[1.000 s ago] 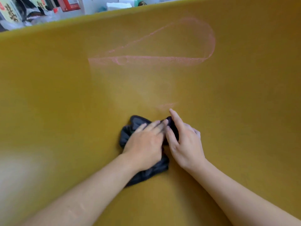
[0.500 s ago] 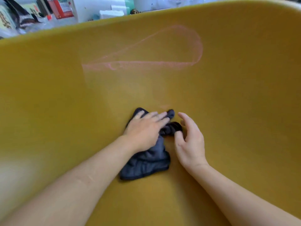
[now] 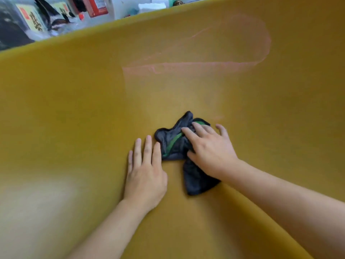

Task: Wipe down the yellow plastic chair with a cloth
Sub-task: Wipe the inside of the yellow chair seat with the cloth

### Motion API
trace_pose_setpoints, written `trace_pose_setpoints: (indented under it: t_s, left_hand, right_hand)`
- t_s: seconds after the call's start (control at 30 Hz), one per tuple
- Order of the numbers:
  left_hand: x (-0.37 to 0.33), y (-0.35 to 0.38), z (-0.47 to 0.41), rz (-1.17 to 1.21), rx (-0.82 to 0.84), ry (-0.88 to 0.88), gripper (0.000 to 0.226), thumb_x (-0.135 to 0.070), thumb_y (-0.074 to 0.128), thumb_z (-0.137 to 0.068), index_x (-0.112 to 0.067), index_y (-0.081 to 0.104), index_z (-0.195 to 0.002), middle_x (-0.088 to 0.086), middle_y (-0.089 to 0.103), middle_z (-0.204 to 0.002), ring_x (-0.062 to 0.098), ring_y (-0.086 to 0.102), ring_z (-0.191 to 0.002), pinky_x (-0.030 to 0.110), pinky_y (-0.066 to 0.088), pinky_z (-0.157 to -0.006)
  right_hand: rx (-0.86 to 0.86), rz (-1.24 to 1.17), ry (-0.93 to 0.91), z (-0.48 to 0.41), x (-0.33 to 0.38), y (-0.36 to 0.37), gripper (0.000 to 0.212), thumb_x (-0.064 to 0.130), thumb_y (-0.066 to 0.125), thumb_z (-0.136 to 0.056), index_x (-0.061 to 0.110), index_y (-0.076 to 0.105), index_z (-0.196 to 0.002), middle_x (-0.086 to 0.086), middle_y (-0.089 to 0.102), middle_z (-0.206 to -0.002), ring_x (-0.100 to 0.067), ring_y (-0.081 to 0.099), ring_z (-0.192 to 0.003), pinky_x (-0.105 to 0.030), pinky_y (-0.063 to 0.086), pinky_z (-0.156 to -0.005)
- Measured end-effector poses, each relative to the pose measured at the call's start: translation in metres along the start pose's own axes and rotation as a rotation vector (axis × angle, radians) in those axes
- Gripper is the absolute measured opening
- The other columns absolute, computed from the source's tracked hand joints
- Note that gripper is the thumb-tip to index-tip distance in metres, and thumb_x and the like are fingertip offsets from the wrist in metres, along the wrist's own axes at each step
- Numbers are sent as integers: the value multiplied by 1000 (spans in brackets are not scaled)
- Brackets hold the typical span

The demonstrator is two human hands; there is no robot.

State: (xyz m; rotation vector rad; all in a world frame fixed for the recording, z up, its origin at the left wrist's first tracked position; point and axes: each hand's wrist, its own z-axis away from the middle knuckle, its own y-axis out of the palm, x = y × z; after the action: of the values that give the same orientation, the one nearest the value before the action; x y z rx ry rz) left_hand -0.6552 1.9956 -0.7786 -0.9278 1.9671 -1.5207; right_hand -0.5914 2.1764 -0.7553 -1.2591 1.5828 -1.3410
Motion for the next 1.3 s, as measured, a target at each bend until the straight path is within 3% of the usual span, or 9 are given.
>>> trace_pose_setpoints:
  t_s: [0.13,0.23,0.37,0.47,0.63,0.87,1.07,1.17,1.3]
  left_hand:
    - [-1,11,3,-106,-13,29,66,-28,29,-81,-3,42,-141,19,35,-150,42,29,-139,57,28,-108]
    - [-1,12,4,-79,-4,25,66,-28,28,-82,-3,42,-141,20,34,-151,40,28,-140,57,27,-109]
    - [-1,9,7,-42,6,31,66,-29,30,-80,1,46,-136,21,35,-150,38,29,-140,59,28,-109]
    - [0,10,7,-32,-19,28,64,-28,30,-81,1,48,-135,19,37,-149,36,32,-139,58,28,-108]
    - [-3,10,5,-32,-18,23,64,-26,29,-81,3,48,-134,20,41,-146,36,36,-137,56,30,-108]
    - [7,3,9,120,-83,-2,61,-23,30,-74,0,55,-124,18,48,-141,32,46,-131,51,33,-108]
    - [5,9,10,123,-88,-10,56,-17,38,-71,-3,58,-122,17,49,-141,31,44,-132,50,31,-109]
    - [3,8,9,131,-86,-4,56,-13,46,-69,0,55,-124,19,47,-142,34,41,-134,52,28,-110]
    - [10,1,15,130,-26,29,55,-3,56,-78,-4,51,-132,15,38,-149,31,32,-140,49,22,-114]
  right_hand:
    - [-207,165,243,5,-113,-42,52,18,59,-75,18,59,-127,-10,50,-143,-28,45,-131,-52,31,-108]
    - [-274,-56,439,-8,-78,-30,49,32,51,-82,12,58,-126,-14,44,-147,-30,36,-136,-43,32,-108]
    - [-203,-255,-13,-28,50,18,51,46,55,-86,21,57,-131,-13,43,-149,-29,36,-139,-42,40,-106]
    - [-133,-71,-190,-21,-1,-1,41,34,54,-88,34,56,-130,3,42,-150,-18,34,-140,-44,34,-103]
    - [-319,-33,458,12,-114,-40,31,29,57,-87,27,65,-117,2,50,-141,-29,36,-133,-48,36,-93]
    - [7,-219,-233,8,46,11,48,30,50,-90,38,46,-137,9,27,-157,-18,24,-143,-43,39,-97]
    - [-170,-34,344,14,-115,-36,42,19,52,-83,25,64,-123,2,49,-144,-32,36,-132,-49,40,-97]
    - [-4,-210,102,49,-33,-12,45,44,40,-76,28,65,-110,4,56,-127,-34,44,-122,-46,43,-95]
    - [171,-334,-275,99,64,3,40,46,57,-84,29,55,-120,7,39,-147,-23,32,-133,-43,43,-94]
